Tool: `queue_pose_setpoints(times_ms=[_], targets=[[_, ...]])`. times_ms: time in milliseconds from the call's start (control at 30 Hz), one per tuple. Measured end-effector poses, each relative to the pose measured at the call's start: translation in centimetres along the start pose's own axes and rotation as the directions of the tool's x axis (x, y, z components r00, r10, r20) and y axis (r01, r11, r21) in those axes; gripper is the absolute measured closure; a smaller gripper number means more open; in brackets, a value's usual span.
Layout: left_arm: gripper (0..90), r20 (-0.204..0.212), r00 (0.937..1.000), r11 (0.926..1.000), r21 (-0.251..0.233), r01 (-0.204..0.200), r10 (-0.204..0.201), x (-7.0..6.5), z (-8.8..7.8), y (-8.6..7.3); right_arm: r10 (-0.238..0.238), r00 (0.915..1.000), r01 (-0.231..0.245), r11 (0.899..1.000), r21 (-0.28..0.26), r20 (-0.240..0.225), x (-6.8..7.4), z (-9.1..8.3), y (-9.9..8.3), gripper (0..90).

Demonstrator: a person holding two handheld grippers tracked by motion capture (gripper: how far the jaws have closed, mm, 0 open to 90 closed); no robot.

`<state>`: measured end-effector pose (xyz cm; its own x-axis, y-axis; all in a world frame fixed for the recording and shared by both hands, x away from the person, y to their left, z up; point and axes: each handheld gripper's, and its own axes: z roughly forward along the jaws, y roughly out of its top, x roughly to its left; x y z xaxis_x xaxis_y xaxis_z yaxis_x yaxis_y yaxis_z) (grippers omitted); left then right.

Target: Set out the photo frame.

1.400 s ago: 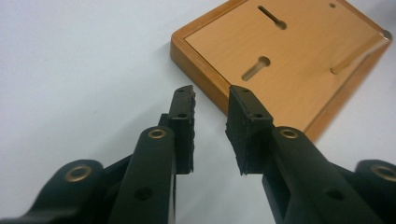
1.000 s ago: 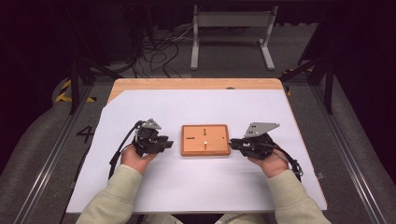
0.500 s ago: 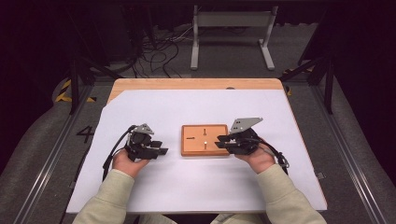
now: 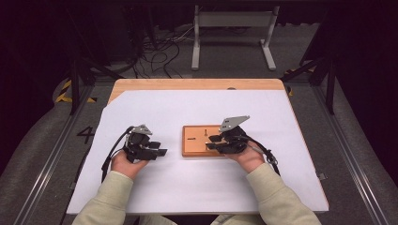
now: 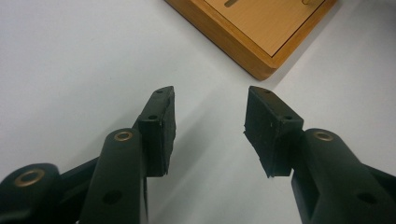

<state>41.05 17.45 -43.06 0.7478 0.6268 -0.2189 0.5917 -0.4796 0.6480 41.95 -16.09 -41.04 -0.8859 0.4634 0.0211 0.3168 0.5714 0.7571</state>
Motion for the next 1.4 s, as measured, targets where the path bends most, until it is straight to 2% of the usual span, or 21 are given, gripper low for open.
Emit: queue_pose_setpoints(times_ms=[200, 400, 700, 833, 967, 1200, 1300, 1400], targets=[[52.8, 0.008, 0.9999, 0.9999, -0.003, 0.012, -0.012, 0.2, 0.1, 0.0, -0.009, 0.9999, 0.009, 1.0, 0.029, -0.007, -0.2, 1.2, 0.1, 66.9], [52.7, 0.012, 0.9999, 0.9999, 0.003, 0.011, -0.011, 0.3, 0.3, 0.0, -0.041, 0.9989, 0.042, 0.996, 0.073, -0.024, 0.0, 2.4, 0.2, 70.3], [52.7, 0.016, 0.9998, 1.0, 0.006, 0.008, -0.008, 0.2, 0.5, 0.1, -0.09, 0.9957, 0.092, 0.992, 0.083, -0.021, 0.2, 2.7, 0.7, 82.8], [52.6, 0.015, 0.9999, 1.0, 0.006, 0.007, -0.007, 0.1, 0.6, 0.1, -0.129, 0.9916, 0.129, 0.987, 0.094, -0.007, 0.5, 2.7, 0.8, 83.3], [52.3, 0.014, 0.9999, 1.0, 0.005, 0.006, -0.006, 0.1, 0.7, 0.2, -0.132, 0.9913, 0.131, 0.986, 0.1, 0.003, 0.6, 2.7, 0.8, 83.5], [52.0, 0.019, 0.9998, 0.9999, 0.004, 0.01, -0.01, 0.0, 0.7, 0.2, -0.167, 0.985, 0.162, 0.981, 0.103, 0.043, 1.2, 2.7, 0.6, 83.7], [51.6, 0.023, 0.9996, 0.9999, -0.004, 0.013, -0.013, 0.1, 0.6, 0.2, -0.189, 0.9802, 0.183, 0.979, 0.086, 0.06, 1.5, 2.6, 0.3, 83.7], [50.1, 0.019, 0.9996, 0.9996, -0.016, 0.022, -0.022, 0.0, 0.5, 0.3, -0.219, 0.9718, 0.212, 0.974, 0.079, 0.088, 2.1, 2.5, 0.1, 83.7]])
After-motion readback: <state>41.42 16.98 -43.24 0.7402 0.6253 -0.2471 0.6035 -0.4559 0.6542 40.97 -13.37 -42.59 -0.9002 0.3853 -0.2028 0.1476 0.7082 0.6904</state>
